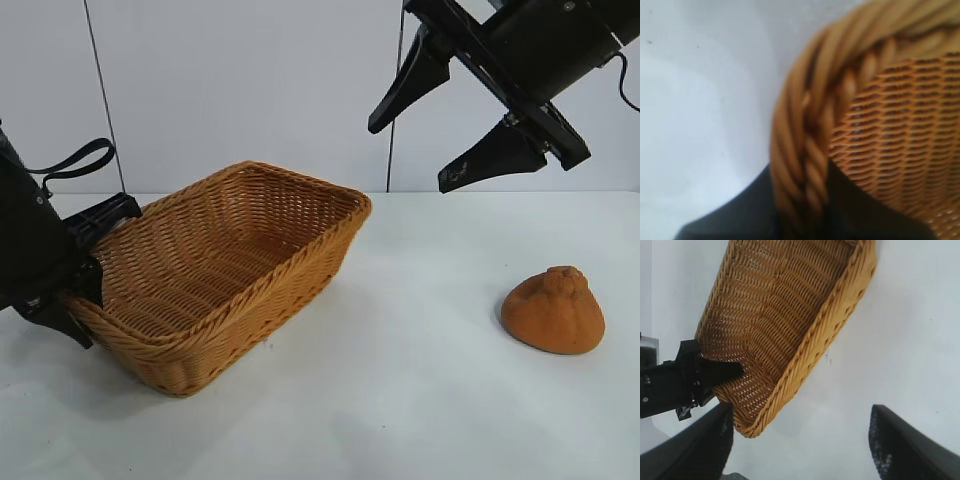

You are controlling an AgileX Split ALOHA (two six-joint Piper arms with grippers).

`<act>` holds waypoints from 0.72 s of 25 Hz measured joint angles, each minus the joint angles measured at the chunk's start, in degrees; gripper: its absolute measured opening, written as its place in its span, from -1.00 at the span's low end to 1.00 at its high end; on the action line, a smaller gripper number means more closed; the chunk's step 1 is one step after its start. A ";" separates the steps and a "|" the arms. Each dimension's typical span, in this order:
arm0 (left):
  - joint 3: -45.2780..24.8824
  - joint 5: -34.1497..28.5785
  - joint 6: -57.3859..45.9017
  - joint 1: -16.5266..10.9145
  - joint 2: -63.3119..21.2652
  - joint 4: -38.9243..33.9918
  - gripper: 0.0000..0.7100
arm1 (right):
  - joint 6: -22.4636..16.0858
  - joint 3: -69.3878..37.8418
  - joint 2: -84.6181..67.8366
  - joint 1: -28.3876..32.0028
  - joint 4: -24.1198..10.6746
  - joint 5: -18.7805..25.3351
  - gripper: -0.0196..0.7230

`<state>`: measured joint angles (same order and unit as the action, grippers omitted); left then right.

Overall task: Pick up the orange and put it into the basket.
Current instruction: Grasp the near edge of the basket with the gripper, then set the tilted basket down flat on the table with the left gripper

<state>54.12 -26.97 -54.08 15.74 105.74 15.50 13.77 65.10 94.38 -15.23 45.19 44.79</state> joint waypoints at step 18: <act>25.51 -19.13 22.77 -0.06 9.60 -0.92 -0.76 | 0.00 0.00 0.00 0.00 0.00 0.54 0.45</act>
<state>79.62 -46.09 -31.31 15.68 115.34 14.58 13.77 65.10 94.38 -15.23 45.19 45.33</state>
